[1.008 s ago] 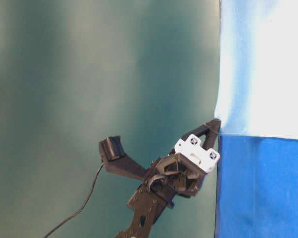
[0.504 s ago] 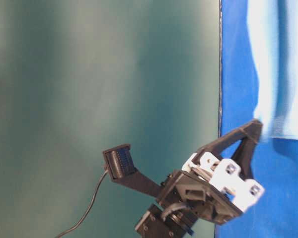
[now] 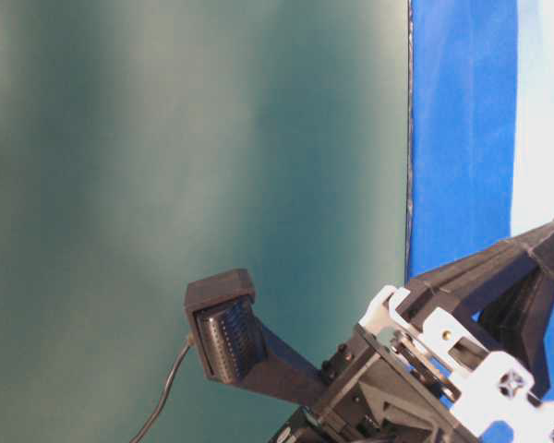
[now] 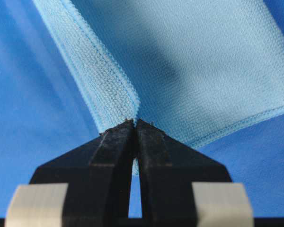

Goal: Fold the light blue towel.
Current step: 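Pull the top corners down toward the bottom edge, folding the towel in half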

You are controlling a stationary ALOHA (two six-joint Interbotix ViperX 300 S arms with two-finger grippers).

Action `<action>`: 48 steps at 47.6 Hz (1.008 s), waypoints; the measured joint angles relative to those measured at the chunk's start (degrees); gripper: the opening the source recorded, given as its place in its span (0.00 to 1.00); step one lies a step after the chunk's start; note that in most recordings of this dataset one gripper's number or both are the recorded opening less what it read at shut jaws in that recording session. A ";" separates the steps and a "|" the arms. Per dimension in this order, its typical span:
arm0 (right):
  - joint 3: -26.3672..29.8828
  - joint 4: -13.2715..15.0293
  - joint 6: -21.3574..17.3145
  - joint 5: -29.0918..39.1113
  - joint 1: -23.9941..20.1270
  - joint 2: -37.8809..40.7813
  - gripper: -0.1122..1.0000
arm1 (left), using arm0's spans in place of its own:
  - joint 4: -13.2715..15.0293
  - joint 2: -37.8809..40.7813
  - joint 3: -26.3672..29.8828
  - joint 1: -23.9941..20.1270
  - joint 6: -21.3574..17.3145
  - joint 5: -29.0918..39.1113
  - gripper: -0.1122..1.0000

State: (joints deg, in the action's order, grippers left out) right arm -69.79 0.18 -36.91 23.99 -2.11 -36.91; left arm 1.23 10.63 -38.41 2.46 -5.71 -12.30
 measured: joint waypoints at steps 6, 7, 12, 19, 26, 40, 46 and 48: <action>0.00 0.97 -0.18 -0.18 -0.18 1.67 0.12 | 0.09 0.44 0.18 -0.09 -0.09 0.09 0.11; 0.09 1.14 -0.18 -0.35 -0.26 2.11 0.12 | 0.09 0.53 0.18 -0.09 0.00 0.09 0.11; 0.00 1.67 -0.18 -1.58 -0.26 3.69 0.12 | 0.09 1.23 0.44 -0.44 0.00 0.00 0.12; 0.09 1.85 -0.18 -3.69 -0.26 5.45 0.12 | 0.09 1.93 0.70 -0.53 0.00 0.00 0.25; 0.09 1.76 -0.35 -3.96 -1.05 5.63 0.39 | 0.00 1.93 0.79 -0.53 0.00 0.09 0.63; 0.62 2.55 -0.18 -1.05 -2.81 0.26 0.64 | 0.09 -1.41 0.79 -0.62 -0.62 2.55 0.70; 0.70 5.98 -0.26 0.97 -2.72 -4.31 0.65 | 0.09 -3.52 0.70 -1.67 -0.88 3.25 0.70; 0.79 6.94 -0.26 1.49 -2.37 -5.45 0.65 | 0.00 -3.78 0.70 -2.20 -0.88 3.34 0.70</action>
State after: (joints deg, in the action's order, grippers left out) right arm -68.99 7.12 -37.18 25.49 -4.48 -42.36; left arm 1.23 6.86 -37.71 0.26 -6.59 -8.96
